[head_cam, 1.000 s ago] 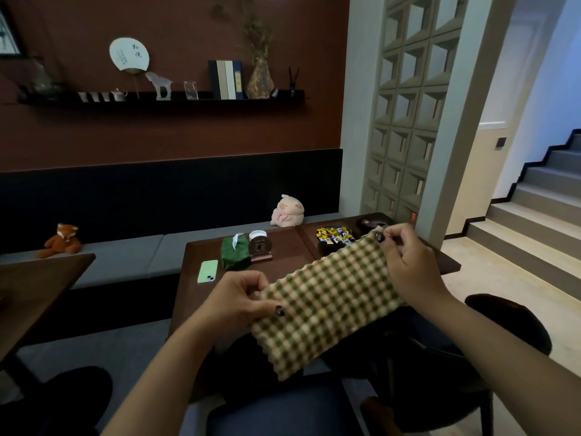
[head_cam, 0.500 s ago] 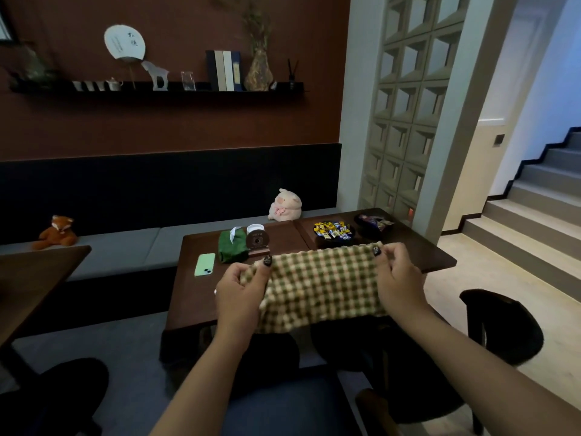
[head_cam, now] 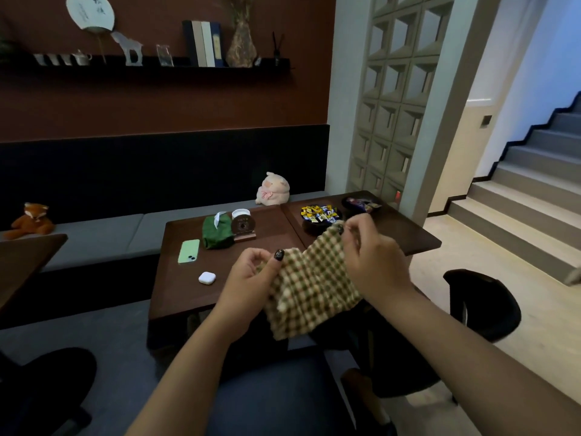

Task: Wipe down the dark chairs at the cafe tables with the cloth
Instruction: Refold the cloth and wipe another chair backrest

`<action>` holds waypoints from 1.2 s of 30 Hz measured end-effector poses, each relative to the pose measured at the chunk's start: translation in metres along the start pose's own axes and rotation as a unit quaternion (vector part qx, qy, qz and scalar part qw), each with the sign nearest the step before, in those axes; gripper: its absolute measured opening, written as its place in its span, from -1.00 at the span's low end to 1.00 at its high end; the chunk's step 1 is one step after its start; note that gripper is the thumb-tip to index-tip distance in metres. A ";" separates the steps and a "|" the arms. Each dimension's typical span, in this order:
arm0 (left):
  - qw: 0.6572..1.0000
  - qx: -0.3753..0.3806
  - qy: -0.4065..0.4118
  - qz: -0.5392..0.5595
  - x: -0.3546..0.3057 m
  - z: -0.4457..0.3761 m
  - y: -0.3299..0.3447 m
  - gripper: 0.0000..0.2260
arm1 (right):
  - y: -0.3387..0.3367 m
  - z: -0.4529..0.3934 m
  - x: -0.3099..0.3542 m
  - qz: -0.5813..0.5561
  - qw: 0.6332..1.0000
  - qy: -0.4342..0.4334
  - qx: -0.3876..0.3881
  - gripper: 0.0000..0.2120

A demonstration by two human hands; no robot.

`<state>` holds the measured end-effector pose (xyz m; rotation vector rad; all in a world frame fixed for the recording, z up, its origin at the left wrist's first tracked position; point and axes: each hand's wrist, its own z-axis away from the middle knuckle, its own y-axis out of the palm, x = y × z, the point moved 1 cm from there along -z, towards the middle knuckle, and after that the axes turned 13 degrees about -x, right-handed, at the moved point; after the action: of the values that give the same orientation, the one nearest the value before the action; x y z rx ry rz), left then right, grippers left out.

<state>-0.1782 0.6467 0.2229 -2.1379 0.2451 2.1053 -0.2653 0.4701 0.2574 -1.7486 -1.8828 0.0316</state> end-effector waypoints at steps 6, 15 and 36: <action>0.994 0.034 -0.056 0.087 0.004 0.009 0.039 -0.81 | 0.003 0.025 0.025 -0.181 0.975 0.027 0.127 -0.90; 0.976 0.077 -0.133 0.155 0.034 0.014 0.071 -0.55 | -0.007 0.041 -0.033 -0.318 0.867 0.196 0.331 -0.75; 0.936 0.083 -0.343 0.004 0.273 0.027 0.128 -0.82 | 0.026 0.198 -0.232 0.082 0.889 0.374 0.251 -0.86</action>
<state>-0.2281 0.5203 -0.0482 -1.2031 0.3280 2.5632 -0.3261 0.3291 -0.0069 -1.2856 -1.0406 -0.0775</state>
